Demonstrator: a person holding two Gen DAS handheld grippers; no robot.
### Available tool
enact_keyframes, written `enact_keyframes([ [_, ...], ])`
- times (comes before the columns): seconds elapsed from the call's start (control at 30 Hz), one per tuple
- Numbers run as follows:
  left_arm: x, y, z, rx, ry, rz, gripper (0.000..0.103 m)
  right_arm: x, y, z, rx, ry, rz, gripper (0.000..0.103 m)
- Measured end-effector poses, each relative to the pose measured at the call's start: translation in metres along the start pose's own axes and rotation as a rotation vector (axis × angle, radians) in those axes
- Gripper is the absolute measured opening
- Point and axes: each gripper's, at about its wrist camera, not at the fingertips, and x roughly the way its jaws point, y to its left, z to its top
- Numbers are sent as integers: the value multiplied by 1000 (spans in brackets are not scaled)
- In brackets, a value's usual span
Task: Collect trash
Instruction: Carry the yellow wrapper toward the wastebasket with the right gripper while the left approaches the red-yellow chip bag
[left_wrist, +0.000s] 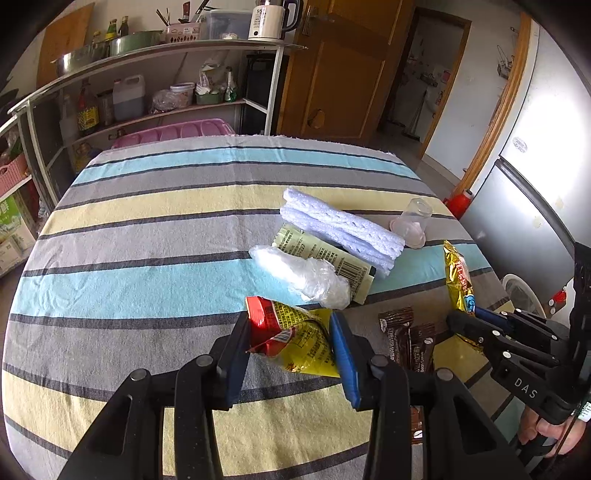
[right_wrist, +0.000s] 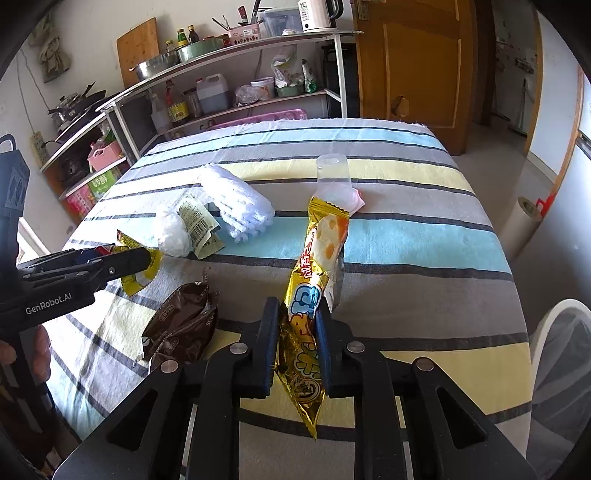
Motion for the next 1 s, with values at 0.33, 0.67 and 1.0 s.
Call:
enact_keyframes([
  [0.33,-19,-24,6,51,-40,-40,42,-19,-7,-1,31,-51,-1,18],
  [0.67,-25,-80,22,160,-71,-143,42,-56,-30,-4,90,-122,-48,18],
  [1.0,-17,-134,29,243,-60,-240,42,-95,-67,-17,166,-166,-135,18],
])
